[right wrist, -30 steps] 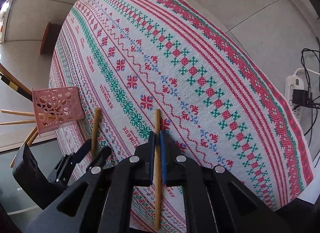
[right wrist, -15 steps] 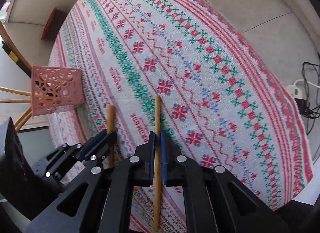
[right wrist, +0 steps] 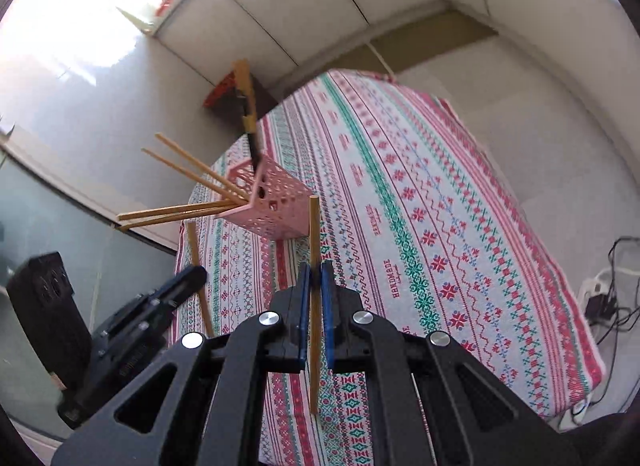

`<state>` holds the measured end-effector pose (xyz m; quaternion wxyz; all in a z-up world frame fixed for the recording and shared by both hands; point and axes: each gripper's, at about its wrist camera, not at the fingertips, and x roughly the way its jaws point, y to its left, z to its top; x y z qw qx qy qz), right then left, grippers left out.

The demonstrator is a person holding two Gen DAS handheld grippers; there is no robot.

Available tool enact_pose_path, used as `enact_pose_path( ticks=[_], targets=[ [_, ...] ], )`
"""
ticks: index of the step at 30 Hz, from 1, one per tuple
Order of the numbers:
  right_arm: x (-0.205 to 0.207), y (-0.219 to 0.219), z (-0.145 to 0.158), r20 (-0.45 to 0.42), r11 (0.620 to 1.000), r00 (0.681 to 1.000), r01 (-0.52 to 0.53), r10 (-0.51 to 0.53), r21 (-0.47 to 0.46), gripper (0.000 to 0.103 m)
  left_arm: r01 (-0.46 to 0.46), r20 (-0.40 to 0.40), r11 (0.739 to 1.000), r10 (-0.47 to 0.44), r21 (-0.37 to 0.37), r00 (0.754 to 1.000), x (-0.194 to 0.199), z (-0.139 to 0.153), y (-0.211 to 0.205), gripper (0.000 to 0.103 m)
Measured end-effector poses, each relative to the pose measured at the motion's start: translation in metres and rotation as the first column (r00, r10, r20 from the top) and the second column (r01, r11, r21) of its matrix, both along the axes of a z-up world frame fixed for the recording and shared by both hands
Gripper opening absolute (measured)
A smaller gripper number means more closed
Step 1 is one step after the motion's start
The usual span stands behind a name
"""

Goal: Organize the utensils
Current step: 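Carry both chopsticks above the pink mesh cup with both tools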

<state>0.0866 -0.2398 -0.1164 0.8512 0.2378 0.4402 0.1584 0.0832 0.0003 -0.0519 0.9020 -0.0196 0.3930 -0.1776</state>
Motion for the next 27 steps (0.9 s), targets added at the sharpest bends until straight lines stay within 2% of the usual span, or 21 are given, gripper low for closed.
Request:
enact_pose_path(
  ticks=[6,10,14,19,25,27],
  targets=[
    [-0.014,-0.002,0.042,0.092,1.0,0.996,-0.002,0.003,-0.013,0.006,-0.06,0.147,0.995,0.072,-0.086,0.987,-0.021,0.055,0.014,0.006],
    [-0.013,-0.004,0.076,0.149,0.999,0.989,0.005,0.001,-0.037,0.006,-0.112,0.244,0.982,0.147,-0.154,0.959,-0.018,0.086,0.022,0.006],
    [-0.006,-0.008,0.104,0.194,1.0,0.981,0.017,-0.013,-0.017,0.006,-0.191,0.358,0.959,0.258,-0.211,0.897,-0.008,0.117,0.025,0.006],
    [0.01,-0.016,0.115,0.219,0.999,0.975,0.035,-0.034,-0.001,0.006,-0.261,0.489,0.932,0.354,-0.25,0.797,0.001,0.147,0.017,0.006],
    [0.029,-0.025,0.109,0.208,0.999,0.977,0.048,-0.05,0.018,0.006,-0.325,0.582,0.908,0.419,-0.265,0.697,0.029,0.158,0.003,0.006],
    [0.038,-0.029,0.103,0.196,0.999,0.979,0.046,-0.049,0.02,0.006,-0.344,0.594,0.902,0.43,-0.26,0.679,0.041,0.152,-0.002,0.006]
  ],
)
